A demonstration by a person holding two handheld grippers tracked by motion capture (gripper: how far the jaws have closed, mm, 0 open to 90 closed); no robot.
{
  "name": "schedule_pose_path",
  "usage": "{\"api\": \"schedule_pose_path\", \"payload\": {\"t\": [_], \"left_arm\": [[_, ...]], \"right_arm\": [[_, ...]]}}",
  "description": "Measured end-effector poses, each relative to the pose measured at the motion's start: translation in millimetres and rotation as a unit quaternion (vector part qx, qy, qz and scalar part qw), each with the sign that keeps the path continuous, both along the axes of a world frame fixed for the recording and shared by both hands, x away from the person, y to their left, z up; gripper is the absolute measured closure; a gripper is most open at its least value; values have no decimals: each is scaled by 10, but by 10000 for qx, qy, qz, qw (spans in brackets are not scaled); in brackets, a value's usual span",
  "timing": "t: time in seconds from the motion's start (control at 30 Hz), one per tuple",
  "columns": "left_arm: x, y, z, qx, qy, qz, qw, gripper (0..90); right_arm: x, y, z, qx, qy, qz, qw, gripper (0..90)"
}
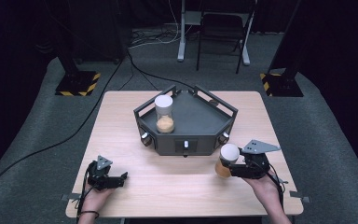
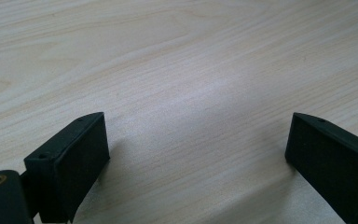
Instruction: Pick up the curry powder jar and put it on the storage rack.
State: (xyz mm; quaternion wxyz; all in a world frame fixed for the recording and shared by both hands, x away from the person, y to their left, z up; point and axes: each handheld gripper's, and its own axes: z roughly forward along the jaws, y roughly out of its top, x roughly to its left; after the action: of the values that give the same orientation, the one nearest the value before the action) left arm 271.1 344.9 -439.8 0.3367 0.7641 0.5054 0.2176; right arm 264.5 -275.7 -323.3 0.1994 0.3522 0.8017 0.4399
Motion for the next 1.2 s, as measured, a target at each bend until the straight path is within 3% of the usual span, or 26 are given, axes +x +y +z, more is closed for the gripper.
{"api": "schedule_pose_path", "payload": {"t": [0.23,0.73,0.97,1.2], "left_arm": [[-1,-1,0,4,-2,0,10000,58],[-1,-1,0,3,-2,0,10000,58],[0,-1,0,3,-1,-2,10000,58],[0,-1,0,2,-2,-2,10000,58]], "right_arm": [[52,-19,139,98,-4,25,9999,328],[120,44,483,-59,-132,-52,9999,328],[185,23,578,91,-153,-37,9998,329],[272,77,667,58,-192,-67,9998,329]]}}
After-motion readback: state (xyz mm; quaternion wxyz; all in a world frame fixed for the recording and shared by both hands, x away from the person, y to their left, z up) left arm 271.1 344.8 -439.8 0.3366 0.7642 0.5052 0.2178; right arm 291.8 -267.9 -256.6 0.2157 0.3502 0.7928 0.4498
